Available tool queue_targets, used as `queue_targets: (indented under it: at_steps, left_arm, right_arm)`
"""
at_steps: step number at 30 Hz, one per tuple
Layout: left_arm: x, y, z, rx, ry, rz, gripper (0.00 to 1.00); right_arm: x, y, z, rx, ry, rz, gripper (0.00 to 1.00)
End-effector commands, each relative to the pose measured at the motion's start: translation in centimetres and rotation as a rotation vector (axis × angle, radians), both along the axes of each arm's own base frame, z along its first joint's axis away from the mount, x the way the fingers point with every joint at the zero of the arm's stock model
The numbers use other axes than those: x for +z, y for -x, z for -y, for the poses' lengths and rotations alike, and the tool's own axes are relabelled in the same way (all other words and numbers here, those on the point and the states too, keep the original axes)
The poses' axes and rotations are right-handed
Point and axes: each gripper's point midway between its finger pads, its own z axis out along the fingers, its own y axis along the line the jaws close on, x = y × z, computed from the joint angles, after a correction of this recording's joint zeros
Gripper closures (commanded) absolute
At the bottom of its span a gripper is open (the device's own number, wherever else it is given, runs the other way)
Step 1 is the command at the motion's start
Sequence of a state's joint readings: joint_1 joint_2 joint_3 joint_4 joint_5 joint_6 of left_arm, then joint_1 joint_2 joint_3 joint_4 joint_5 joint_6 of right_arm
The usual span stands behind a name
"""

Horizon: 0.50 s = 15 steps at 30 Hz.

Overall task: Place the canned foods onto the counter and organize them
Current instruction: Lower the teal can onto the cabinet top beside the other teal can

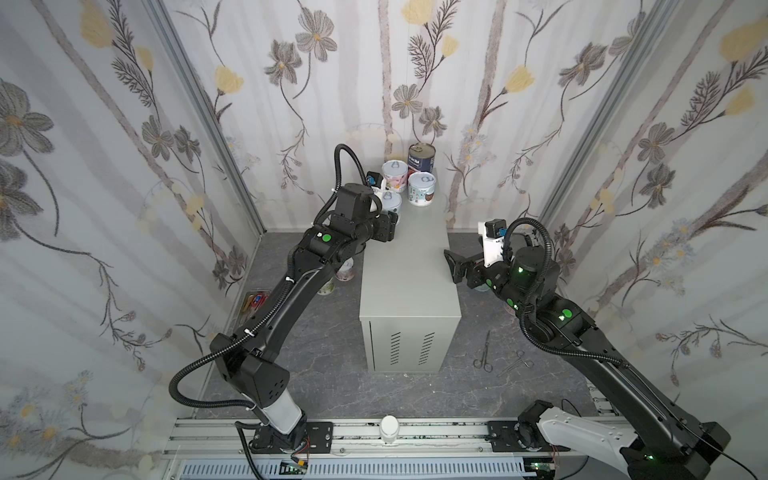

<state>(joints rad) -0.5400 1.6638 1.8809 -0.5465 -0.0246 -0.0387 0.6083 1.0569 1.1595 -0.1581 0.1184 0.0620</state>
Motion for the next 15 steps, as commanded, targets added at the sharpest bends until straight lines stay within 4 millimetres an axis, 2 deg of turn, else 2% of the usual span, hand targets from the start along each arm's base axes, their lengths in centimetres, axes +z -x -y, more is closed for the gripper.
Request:
queue_targets:
  at_steps: [1, 9, 15]
  left_arm:
    - [0.2, -0.9, 0.2, -0.012, -0.003, 0.01, 0.31]
    - [0.4, -3.0, 1.2, -0.028, -0.001, 0.007, 0.31]
    - [0.0, -4.6, 1.7, -0.01, -0.009, -0.012, 0.34]
  right_arm:
    - [0.8, -0.1, 0.2, -0.013, -0.009, 0.034, 0.0]
    - [0.8, -0.8, -0.3, -0.006, -0.002, 0.043, 0.0]
    - [2.8, -0.7, -0.7, 0.017, -0.018, 0.084, 0.0]
